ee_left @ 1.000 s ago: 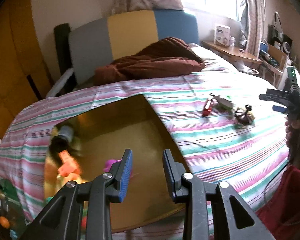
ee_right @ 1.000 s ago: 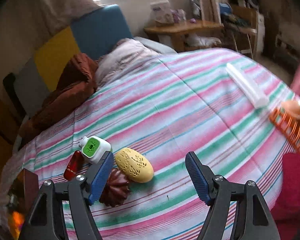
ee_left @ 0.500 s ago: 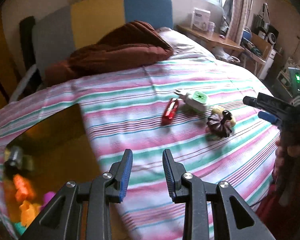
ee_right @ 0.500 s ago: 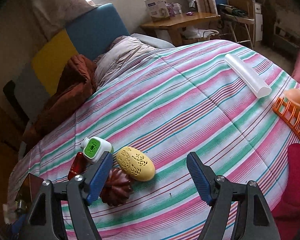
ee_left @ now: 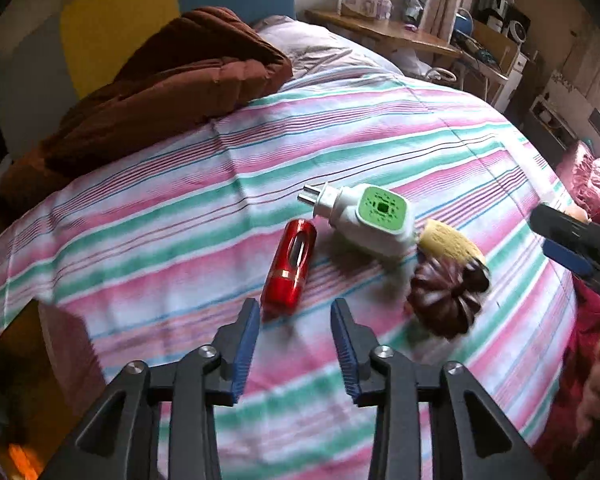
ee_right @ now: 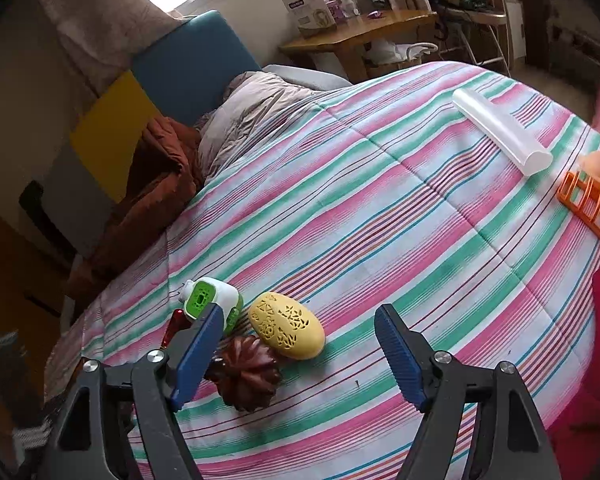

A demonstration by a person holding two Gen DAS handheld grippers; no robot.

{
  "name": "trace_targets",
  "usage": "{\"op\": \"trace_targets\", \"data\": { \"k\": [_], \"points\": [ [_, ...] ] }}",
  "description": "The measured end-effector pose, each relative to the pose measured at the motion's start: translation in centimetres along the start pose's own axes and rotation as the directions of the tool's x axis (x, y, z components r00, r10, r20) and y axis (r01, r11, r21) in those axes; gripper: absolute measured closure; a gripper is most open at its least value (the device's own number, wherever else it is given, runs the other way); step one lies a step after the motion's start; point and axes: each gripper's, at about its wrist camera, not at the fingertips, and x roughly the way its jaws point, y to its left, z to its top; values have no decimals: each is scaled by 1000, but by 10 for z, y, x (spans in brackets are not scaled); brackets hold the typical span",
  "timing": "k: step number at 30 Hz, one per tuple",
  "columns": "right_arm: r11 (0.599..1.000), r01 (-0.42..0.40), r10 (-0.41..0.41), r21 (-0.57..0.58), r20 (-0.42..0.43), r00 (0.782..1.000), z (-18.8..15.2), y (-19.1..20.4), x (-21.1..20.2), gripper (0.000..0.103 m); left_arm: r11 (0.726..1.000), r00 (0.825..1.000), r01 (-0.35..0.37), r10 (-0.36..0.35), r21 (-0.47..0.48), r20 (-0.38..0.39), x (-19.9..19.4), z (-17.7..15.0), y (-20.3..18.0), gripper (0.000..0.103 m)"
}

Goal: Organize rigid objects
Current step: 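Move both tools back toward the toys left on the bedspread, then grasp the red cylinder with the left tool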

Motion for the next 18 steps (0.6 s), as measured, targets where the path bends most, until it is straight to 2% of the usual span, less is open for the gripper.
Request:
{"op": "trace_targets", "data": {
  "k": [7,11,13,14,16,18],
  "points": [
    [999,-26,26,27,-23,999,0,-3,4,23,999,1000,27,-26,32,-17,25,19,-3,64],
    [999,-33,33,25,-27,999,0,-2,4,23,997,999,-4,7,76,-35,47,26,-10,64],
    [999,-24,25,23,-27,999,-1,-2,5,23,999,998,2,1,48,-57,58,26,-6,64],
    [999,-23,24,23,-29,999,-1,-2,5,23,999,1000,-2,3,37,-29,57,25,-5,69],
    [999,-24,24,21,-32,999,-1,-2,7,23,999,999,-27,28,26,-25,56,22,-4,77],
    [1000,-20,21,9,-32,999,0,0,8,23,999,999,-41,41,27,-19,53,17,-5,77]
  ]
}}
